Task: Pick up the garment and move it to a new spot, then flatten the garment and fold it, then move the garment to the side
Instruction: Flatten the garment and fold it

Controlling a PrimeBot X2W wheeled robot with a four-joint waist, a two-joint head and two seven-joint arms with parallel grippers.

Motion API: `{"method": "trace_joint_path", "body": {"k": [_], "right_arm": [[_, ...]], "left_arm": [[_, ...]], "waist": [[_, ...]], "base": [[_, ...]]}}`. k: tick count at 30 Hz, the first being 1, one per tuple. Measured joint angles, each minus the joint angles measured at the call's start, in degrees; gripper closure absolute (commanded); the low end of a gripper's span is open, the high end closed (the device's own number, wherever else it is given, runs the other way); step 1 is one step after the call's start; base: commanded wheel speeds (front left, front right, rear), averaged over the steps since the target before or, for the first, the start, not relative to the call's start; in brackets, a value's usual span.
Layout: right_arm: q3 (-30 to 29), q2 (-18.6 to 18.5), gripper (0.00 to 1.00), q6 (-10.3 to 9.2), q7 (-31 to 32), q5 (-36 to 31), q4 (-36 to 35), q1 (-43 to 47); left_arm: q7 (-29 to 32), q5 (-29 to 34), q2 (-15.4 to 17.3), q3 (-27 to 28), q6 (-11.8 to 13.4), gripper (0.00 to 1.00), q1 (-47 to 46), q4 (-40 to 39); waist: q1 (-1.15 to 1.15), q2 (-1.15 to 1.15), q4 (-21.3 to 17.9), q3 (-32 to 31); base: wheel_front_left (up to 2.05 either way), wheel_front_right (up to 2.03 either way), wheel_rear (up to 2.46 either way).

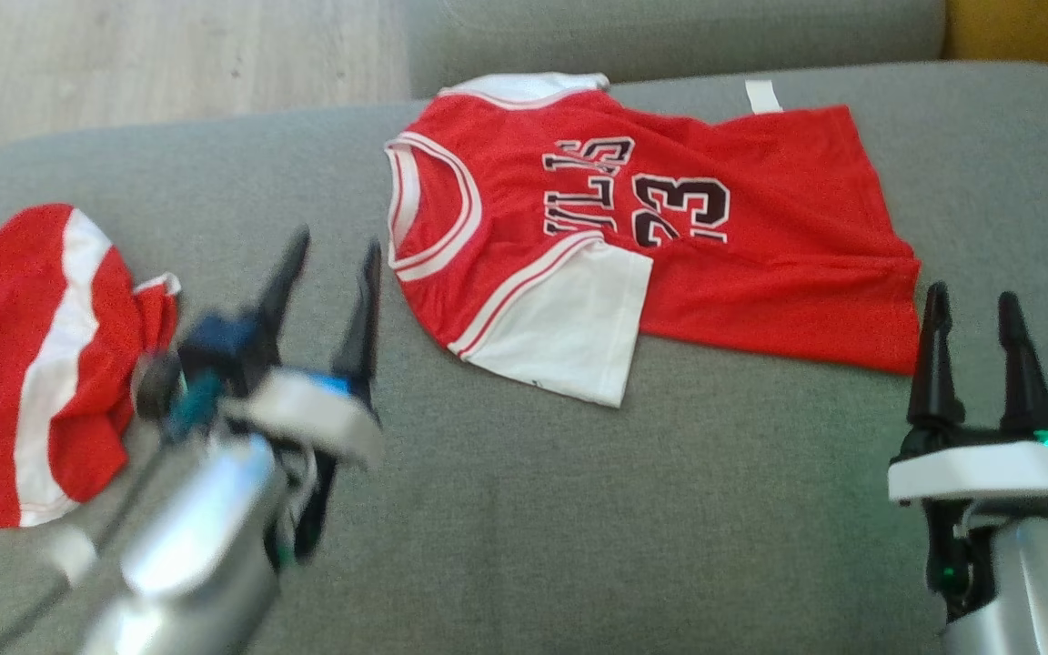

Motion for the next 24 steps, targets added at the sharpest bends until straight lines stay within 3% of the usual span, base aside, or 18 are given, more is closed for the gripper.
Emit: {"method": "trace_joint_path", "body": {"k": [6,15,19,24], "right_arm": [[0.31,0.03,0.00,0.00,0.00,-0.19,-0.46,2.50],[0.23,0.03,0.00,0.00,0.00,-0.19,-0.55,2.60],[0.15,0.03,0.00,0.00,0.00,-0.18,-0.64,2.43],[0.42,0.03,0.00,0.00,0.00,-0.18,-0.59,2.20]], "left_arm": [[0.00,1.98,-0.22,2.93,3.04,0.00,12.24,-7.27],[0.00,4.42,-1.58,4.70,2.83,0.00,14.57,-9.38],[0.81,4.58,-2.35,2.70,0.79,0.00,14.14,-8.57],[3.26,8.54,-3.09,-3.85,-4.13,0.00,10.70,-7.17]], "waist": [[0.00,0.00,1.21,-1.99],[0.02,0.00,0.75,-1.28],[0.02,0.00,0.04,-0.47],[0.02,0.00,-0.97,0.72]], "base": [[0.00,0.00,0.00],[0.00,0.00,0.00],[0.00,0.00,0.00],[0.00,0.00,0.00]]}}
